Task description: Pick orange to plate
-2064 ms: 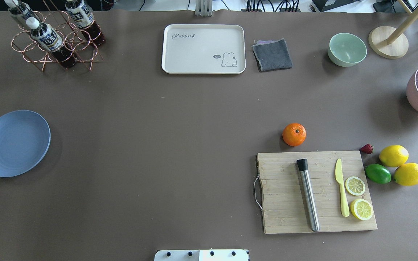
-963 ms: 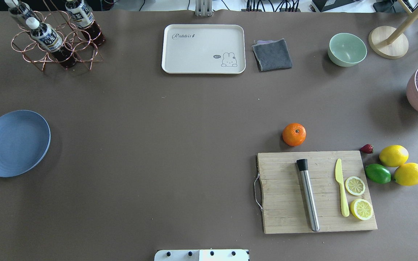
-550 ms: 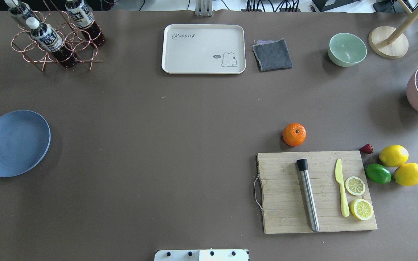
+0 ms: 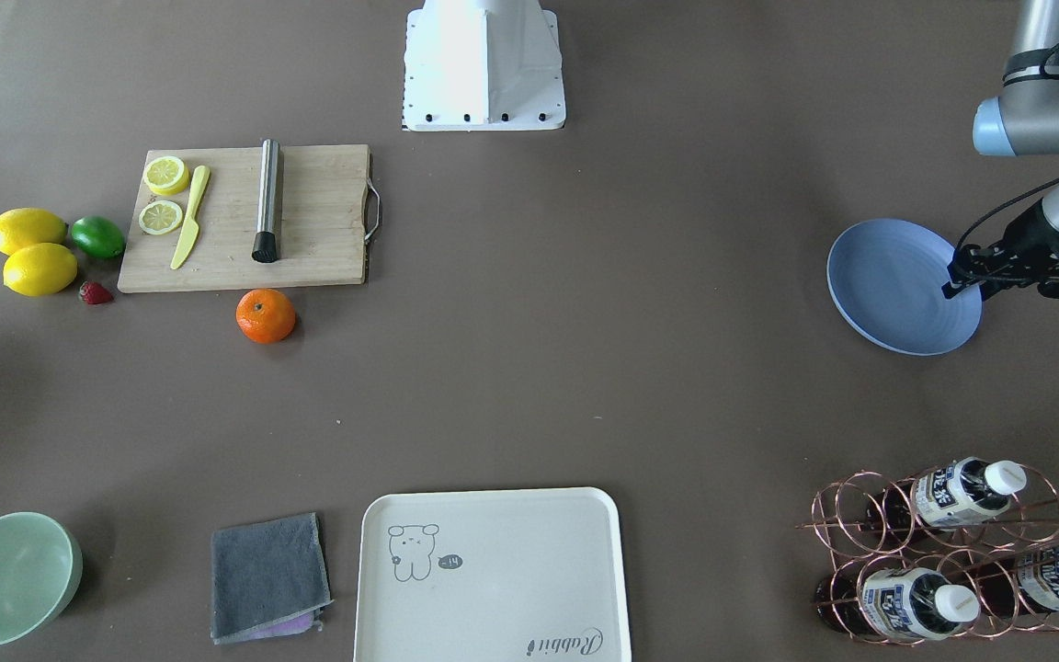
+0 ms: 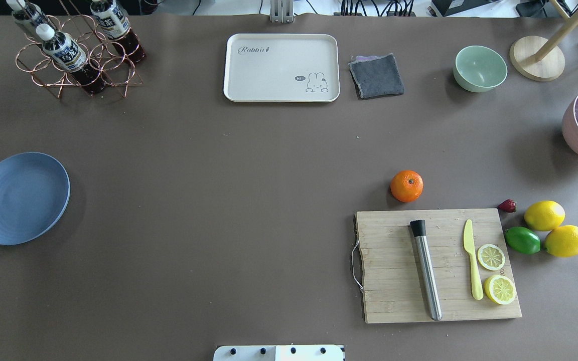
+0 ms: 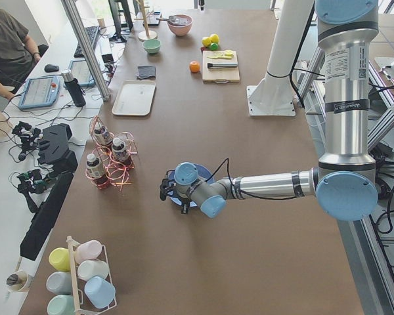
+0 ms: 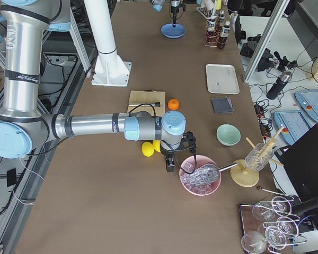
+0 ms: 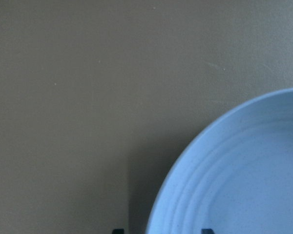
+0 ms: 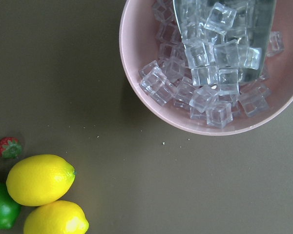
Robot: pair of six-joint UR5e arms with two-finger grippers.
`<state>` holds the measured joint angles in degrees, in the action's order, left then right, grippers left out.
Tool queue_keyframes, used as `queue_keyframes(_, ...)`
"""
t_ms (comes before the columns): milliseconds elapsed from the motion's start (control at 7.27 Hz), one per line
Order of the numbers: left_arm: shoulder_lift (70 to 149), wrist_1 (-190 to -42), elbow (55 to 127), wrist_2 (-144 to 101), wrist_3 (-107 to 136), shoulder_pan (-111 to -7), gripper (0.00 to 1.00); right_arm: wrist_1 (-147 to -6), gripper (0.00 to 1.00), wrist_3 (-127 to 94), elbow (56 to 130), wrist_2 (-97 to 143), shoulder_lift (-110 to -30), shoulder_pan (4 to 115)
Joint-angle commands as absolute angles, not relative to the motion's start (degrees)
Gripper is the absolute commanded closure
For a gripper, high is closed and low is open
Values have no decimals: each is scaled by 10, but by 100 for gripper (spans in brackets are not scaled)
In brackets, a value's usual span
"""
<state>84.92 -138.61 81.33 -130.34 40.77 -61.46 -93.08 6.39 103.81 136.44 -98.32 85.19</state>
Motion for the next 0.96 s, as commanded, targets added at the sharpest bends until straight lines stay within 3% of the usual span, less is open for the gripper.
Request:
queue_keyframes(0, 845, -1394, 828, -1310, 410, -615, 100, -930, 0, 62, 1041, 1366, -982, 852)
queue_keyframes(275, 846, -1392, 848, -1310, 418, -615, 100, -931, 0, 41, 1040, 1382, -956, 849)
queue_keyframes(826, 876, -1381, 1011, -1255, 746, -501, 100, -929, 0, -118, 1051, 1395, -873, 768)
